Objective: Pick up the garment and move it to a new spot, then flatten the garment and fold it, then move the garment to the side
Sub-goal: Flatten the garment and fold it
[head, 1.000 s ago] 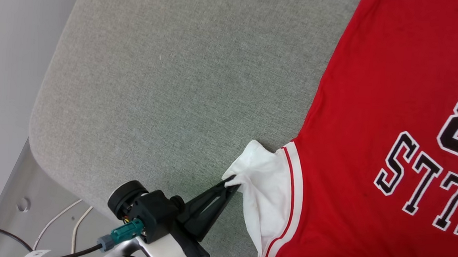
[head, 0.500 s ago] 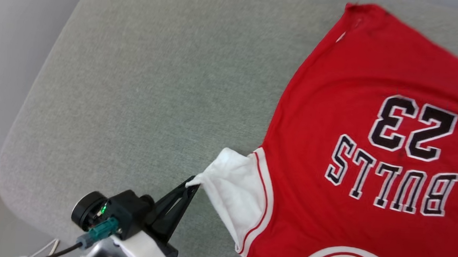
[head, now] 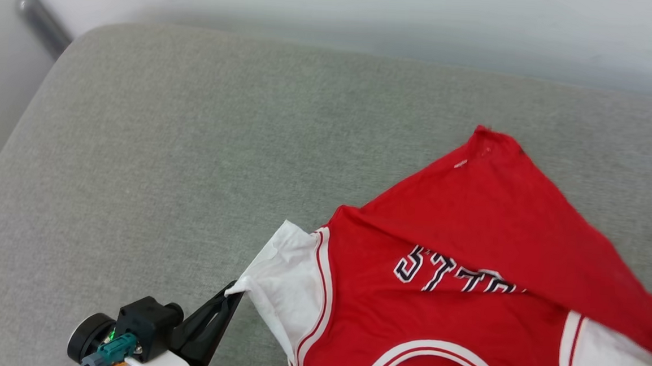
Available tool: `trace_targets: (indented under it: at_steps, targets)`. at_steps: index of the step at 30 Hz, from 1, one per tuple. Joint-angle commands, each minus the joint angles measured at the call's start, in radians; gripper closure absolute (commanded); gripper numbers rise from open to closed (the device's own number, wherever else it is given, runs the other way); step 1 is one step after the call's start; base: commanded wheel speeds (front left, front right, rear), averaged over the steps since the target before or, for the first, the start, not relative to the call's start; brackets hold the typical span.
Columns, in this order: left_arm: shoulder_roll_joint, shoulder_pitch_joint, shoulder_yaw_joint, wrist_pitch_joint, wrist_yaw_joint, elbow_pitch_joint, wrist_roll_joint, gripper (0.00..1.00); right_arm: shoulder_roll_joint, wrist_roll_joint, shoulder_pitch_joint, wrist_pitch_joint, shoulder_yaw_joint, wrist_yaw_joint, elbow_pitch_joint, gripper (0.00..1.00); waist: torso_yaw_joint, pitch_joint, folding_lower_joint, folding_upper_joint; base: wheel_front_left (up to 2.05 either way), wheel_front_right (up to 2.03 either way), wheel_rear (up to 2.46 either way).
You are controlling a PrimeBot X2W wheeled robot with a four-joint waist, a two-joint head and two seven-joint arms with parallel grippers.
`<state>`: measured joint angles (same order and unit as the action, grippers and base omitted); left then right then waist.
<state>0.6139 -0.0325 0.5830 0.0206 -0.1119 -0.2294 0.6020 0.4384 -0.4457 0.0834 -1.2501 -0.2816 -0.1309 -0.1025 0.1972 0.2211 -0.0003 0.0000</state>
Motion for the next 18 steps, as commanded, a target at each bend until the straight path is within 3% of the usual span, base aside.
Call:
trace_targets:
  at_steps: [1, 8, 13, 14, 15, 16, 18]
  targets:
    - [0.003, 0.017, -0.003, 0.006, -0.008, 0.001, 0.002, 1.0, -0.027, -0.011, -0.056, 0.009, -0.011, 0.0, -0.028, 1.0, -0.045, -0.045, 0.0003, 0.0, 0.0, 0.0, 0.0]
    - [0.007, 0.044, -0.012, 0.015, -0.02, 0.007, 0.017, 1.0, -0.106, -0.032, -0.237, 0.033, -0.033, 0.0, -0.082, 1.0, -0.071, -0.077, 0.0003, 0.0, 0.0, 0.0, 0.0]
    - [0.009, 0.041, -0.011, 0.016, -0.02, 0.01, 0.02, 1.0, -0.114, -0.026, -0.285, 0.054, -0.019, 0.0, -0.051, 1.0, -0.074, -0.084, 0.0003, 0.0, 0.0, 0.0, 0.0]
    - [0.009, 0.04, -0.011, 0.014, -0.02, 0.008, 0.021, 1.0, -0.114, -0.028, -0.282, 0.059, -0.017, 0.0, -0.046, 0.86, -0.073, -0.084, 0.0003, 0.0, 0.0, 0.0, 0.0]
    - [0.011, 0.038, -0.011, 0.013, -0.02, 0.006, 0.022, 1.0, -0.113, -0.025, -0.273, 0.069, -0.02, 0.0, -0.041, 0.16, -0.072, -0.084, 0.0003, 0.0, 0.0, 0.0, 0.0]
    - [0.012, 0.037, -0.011, 0.012, -0.02, 0.004, 0.022, 1.0, -0.108, -0.021, -0.264, 0.076, -0.018, 0.0, -0.036, 0.0, -0.071, -0.084, 0.0003, 0.0, 0.0, 0.0, 0.0]
    - [0.015, 0.035, -0.011, 0.011, -0.02, 0.0, 0.02, 1.0, -0.091, -0.03, -0.246, 0.083, -0.007, 0.0, -0.033, 0.0, -0.067, -0.082, 0.0003, 0.0, 0.0, 0.0, 0.0]
